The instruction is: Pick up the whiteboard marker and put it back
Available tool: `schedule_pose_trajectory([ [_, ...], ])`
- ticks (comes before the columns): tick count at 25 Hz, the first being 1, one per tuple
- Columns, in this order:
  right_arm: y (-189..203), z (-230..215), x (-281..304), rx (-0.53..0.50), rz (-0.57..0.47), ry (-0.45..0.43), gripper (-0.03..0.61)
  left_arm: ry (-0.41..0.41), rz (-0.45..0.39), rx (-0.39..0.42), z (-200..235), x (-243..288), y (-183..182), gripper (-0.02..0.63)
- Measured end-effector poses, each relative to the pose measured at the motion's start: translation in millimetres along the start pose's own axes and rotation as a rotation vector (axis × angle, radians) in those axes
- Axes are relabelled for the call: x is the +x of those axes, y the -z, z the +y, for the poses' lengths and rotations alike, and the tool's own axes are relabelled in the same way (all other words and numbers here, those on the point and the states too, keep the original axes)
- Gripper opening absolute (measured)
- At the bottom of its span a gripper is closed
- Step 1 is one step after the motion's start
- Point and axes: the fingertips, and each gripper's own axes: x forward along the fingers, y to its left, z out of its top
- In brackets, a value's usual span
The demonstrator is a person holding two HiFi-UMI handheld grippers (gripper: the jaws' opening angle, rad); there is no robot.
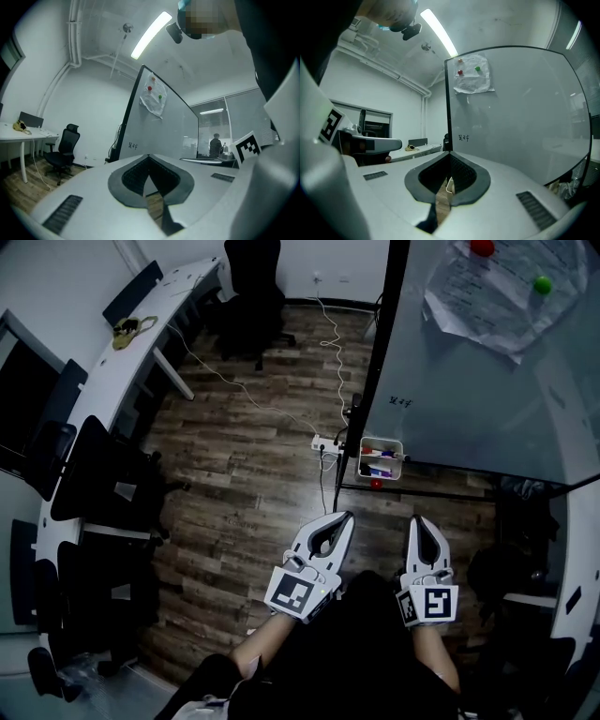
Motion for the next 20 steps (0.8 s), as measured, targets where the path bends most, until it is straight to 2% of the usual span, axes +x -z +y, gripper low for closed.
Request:
schedule_pose_trajectory([
  [3,3,-1,-1,0.001,0.01,0.025,0.014,0.034,-0.02,-0.009,-2,0,-1,0.008],
  [12,17,-6,12,0.023,0.029,0.065,0.014,0.057,-0.003,-0.006,8,12,7,0.008],
  [20,29,-15,31,0.02,0.067,0.049,0.014,0.055,0.009,-0.011,14,37,13,0.008],
])
